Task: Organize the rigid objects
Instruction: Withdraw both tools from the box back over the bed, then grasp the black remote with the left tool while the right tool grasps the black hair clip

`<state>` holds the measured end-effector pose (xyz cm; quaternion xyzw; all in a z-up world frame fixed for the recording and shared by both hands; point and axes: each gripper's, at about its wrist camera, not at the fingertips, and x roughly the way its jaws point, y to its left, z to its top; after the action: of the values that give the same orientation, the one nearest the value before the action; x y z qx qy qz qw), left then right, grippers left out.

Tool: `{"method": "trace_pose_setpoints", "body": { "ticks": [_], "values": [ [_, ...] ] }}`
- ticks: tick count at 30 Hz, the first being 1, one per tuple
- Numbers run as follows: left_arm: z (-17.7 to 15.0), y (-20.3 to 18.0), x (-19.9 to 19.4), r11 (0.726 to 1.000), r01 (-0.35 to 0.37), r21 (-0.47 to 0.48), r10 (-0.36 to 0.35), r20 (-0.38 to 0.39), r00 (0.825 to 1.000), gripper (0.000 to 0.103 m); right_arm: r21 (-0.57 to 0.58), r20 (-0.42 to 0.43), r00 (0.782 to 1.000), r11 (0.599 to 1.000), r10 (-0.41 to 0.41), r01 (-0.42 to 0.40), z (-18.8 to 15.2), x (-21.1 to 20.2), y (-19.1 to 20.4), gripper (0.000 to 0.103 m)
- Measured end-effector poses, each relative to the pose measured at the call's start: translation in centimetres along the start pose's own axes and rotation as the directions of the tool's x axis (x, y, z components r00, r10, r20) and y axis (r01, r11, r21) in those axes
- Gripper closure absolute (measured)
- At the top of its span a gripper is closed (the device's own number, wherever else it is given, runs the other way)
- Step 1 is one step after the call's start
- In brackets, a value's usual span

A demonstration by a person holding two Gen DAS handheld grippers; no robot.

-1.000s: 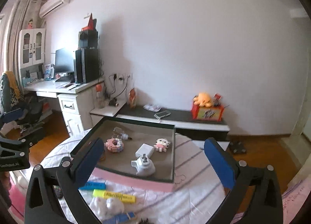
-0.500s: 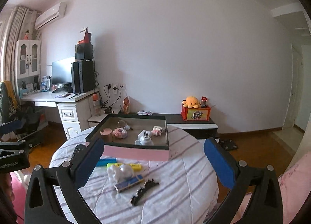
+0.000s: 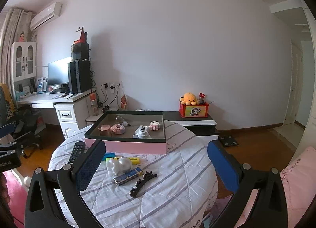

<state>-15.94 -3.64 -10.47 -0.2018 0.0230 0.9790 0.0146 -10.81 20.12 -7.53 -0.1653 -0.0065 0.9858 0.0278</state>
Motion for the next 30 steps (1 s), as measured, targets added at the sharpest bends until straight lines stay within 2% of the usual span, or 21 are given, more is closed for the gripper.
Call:
{"method": "trace_pose_setpoints", "body": {
  "ticks": [9, 20, 24, 30],
  "values": [
    [-1.5, 0.8, 2.4, 1.000, -0.016, 0.001, 0.016, -0.067, 0.998, 0.000, 0.003, -0.083, 0.997, 1.000, 0.000, 0.000, -1.8, 2.7, 0.0, 0.000],
    [-3.5, 0.4, 6.5, 0.999, -0.011, 0.039, 0.017, -0.165, 0.986, 0.000, 0.004, -0.213, 0.977, 1.000, 0.006, -0.005, -4.7, 7.3, 0.1, 0.000],
    [-4.8, 0.5, 9.9, 1.000, 0.000, 0.023, 0.006, -0.249, 0.968, 0.000, 0.001, -0.255, 0.967, 1.000, 0.000, 0.001, -5.7, 8.8, 0.2, 0.000],
    [-7.1, 0.8, 15.2, 1.000, -0.019, -0.008, 0.014, -0.366, 0.930, 0.000, -0.004, -0.321, 0.947, 1.000, -0.007, 0.006, -7.5, 11.4, 0.1, 0.000]
  ]
}}
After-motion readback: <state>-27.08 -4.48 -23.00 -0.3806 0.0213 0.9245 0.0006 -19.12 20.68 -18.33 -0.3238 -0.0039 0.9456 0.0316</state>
